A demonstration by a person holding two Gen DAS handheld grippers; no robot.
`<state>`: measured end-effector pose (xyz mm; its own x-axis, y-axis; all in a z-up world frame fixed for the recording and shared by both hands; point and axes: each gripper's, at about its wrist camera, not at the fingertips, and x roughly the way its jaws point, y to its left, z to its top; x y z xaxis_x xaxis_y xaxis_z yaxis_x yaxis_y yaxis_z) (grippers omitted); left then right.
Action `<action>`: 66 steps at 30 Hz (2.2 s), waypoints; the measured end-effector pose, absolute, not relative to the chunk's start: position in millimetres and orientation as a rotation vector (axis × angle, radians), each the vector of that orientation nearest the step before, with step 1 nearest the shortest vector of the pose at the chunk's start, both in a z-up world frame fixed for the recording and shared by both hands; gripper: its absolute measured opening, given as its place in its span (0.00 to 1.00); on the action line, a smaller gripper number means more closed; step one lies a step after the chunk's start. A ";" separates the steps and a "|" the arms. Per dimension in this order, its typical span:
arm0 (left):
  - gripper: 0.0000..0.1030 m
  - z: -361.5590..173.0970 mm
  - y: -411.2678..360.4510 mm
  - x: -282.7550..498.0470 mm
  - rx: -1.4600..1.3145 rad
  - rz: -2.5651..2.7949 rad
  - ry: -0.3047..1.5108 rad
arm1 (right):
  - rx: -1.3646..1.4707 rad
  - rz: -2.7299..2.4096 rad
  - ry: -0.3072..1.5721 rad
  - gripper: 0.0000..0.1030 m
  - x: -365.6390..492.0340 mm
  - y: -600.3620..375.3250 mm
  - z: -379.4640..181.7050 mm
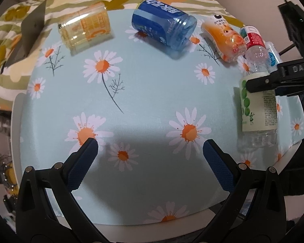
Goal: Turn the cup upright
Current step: 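Rotate the held cup with the right tool until its open rim faces up, then lower the upright cup onto the tablecloth and open the right tool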
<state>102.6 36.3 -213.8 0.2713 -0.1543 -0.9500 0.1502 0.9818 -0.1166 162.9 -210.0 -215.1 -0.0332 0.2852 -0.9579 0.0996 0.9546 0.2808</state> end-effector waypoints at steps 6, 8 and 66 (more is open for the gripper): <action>1.00 -194.5 41.9 102.0 0.004 -0.180 1.244 | 0.315 0.168 1.424 0.52 145.8 -215.0 -170.7; 1.00 -188.7 44.2 100.7 0.003 -0.170 1.222 | 0.308 0.162 1.320 0.52 131.4 -215.2 -154.1; 1.00 -119.8 29.6 8.0 -0.039 0.025 1.010 | 0.050 0.143 0.721 1.00 -6.4 -214.3 -124.7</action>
<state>8.0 29.6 -119.8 0.5318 0.0028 -0.8468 -0.0391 0.9990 -0.0213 -6.4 -214.3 -124.7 0.7419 0.1473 -0.6541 -0.1128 0.9891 0.0947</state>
